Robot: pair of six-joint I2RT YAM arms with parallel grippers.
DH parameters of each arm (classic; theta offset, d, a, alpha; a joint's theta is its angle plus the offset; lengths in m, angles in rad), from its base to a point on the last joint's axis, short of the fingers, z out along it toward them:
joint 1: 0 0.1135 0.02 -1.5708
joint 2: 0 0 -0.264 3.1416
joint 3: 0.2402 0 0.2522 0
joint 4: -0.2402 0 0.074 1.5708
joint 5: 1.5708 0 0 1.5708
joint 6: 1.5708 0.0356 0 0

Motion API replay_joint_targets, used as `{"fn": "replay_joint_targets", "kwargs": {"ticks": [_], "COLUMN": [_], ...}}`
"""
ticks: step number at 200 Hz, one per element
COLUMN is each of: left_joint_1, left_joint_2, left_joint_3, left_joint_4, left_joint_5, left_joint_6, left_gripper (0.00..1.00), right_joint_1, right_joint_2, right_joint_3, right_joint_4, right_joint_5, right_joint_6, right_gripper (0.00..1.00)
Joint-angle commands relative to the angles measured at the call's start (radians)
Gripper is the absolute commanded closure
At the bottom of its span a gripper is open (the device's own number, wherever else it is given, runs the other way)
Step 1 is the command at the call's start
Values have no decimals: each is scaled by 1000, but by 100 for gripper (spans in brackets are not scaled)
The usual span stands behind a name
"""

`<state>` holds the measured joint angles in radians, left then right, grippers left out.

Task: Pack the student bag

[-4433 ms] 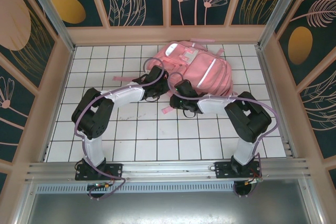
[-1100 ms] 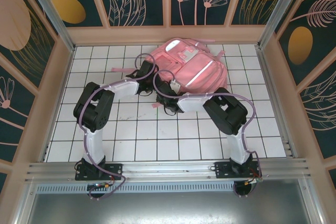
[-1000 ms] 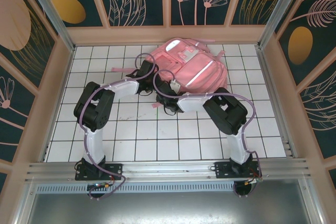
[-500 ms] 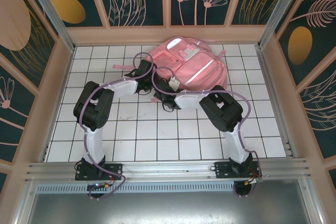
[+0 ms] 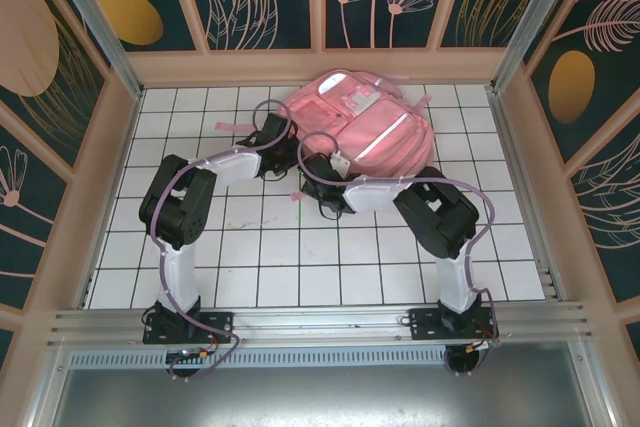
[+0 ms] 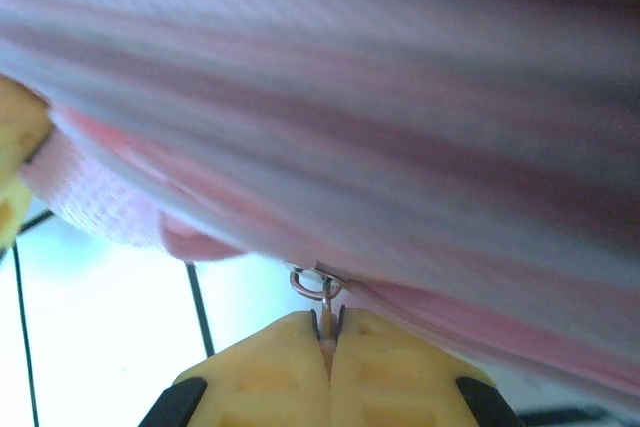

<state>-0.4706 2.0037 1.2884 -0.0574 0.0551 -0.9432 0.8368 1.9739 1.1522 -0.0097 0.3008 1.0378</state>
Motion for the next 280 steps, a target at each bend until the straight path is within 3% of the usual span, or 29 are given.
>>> {"fn": "replay_joint_targets", "kwargs": {"ticks": [1,87,141,165,180,204,244,280], "left_joint_1": [62,205,242,239,233,182,-4,-141], "left_joint_2": [0,-10,-25,-88,-139,-204,-298,-363], "left_joint_3": [-29,-40,38,-29,-102,-185,-302,-393], "left_joint_4": [-20,-44,-81,-47,1,10,48,143], "left_joint_5": [-82,-149,-77,22,102,152,116,71], "left_joint_6": [25,101,139,89,50,-3,-130,-276], "left_gripper": [100,100,100,60,52,48,55,55], "right_joint_1": [-16,-79,-149,-148,-148,-149,-158,-163], "right_joint_2": [-82,-422,-550,-554,-552,-552,-557,-581], "right_joint_3": [-84,-353,-385,-371,-363,-353,-347,-347], "right_joint_4": [-132,-279,-249,-226,-219,-207,-180,-171], "right_joint_5": [-4,80,-18,-61,-81,-104,-157,-183], "right_joint_6": [-17,-150,-319,-346,-360,-391,-438,-486], "right_gripper": [100,100,100,100,100,100,100,100]}}
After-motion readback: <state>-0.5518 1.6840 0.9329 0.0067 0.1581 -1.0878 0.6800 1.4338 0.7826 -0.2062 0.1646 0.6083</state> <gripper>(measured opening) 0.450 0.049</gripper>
